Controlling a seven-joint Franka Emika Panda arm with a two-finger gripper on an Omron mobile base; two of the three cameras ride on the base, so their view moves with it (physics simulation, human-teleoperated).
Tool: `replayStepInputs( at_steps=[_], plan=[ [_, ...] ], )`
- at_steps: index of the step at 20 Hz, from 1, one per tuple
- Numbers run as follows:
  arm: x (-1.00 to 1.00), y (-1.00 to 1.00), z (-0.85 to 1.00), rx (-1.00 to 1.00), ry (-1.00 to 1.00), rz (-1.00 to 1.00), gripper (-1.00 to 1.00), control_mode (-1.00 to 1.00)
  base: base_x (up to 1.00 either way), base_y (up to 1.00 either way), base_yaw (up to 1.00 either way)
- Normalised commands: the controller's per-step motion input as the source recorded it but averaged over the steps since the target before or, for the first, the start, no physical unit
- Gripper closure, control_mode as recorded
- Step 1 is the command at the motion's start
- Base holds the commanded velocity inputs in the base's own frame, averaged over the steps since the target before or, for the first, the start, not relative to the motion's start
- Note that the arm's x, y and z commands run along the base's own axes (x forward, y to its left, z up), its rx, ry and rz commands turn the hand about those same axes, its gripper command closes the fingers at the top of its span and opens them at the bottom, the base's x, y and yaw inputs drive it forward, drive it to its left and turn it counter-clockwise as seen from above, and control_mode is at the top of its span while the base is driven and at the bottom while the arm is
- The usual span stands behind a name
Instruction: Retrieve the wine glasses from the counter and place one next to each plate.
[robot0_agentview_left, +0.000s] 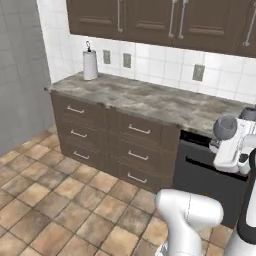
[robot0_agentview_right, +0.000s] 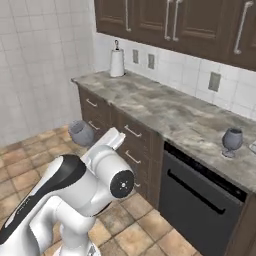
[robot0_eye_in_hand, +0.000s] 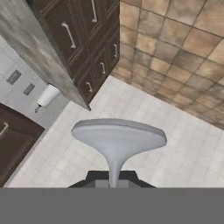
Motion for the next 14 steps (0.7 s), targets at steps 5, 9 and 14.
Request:
replayStepInputs(
  at_steps=[5, 9, 14],
  plan=[
    [0.00, 0.00, 0.00, 0.00, 0.00, 0.00, 1.00, 1.00, 0.00, 0.00, 1.00],
    [0.00, 0.00, 0.00, 0.00, 0.00, 0.00, 1.00, 1.00, 0.00, 0.00, 1.00],
    [0.00, 0.00, 0.00, 0.00, 0.00, 0.00, 1.00, 1.00, 0.00, 0.00, 1.00]
  ],
)
